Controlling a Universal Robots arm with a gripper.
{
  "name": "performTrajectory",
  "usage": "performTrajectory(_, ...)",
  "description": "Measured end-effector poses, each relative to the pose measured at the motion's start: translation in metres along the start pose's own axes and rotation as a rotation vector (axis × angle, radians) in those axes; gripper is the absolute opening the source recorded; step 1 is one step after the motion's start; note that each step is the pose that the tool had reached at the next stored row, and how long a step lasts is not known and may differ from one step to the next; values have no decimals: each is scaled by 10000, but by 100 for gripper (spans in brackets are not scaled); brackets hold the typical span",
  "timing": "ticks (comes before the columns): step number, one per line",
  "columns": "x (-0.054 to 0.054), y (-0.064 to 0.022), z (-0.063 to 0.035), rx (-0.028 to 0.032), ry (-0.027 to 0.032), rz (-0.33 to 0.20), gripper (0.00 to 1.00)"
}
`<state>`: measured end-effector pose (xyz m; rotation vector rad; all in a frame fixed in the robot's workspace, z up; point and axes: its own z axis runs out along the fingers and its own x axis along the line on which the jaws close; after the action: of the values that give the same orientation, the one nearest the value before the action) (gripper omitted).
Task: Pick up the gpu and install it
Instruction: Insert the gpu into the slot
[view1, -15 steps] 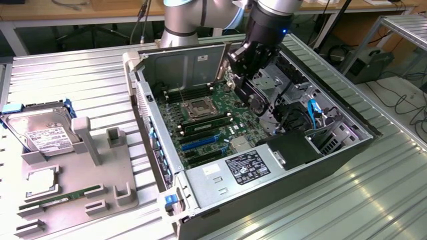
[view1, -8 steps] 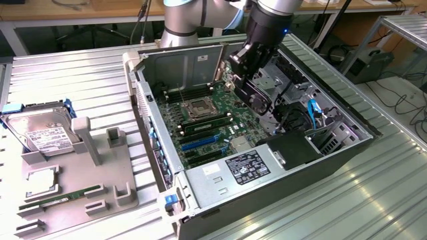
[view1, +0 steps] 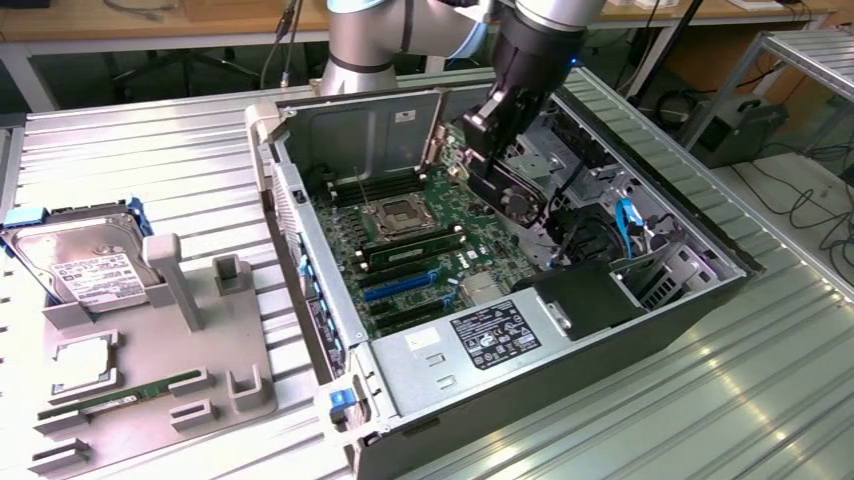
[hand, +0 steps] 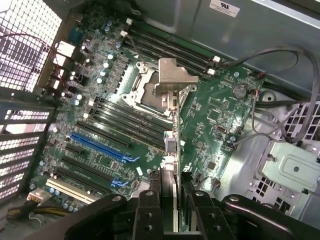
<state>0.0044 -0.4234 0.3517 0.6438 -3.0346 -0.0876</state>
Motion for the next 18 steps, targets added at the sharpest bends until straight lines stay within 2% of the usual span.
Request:
performTrajectory(7, 0, 0, 1, -23, 18, -663, 27)
performTrajectory(18, 0, 0, 4, -10, 75, -1815, 27)
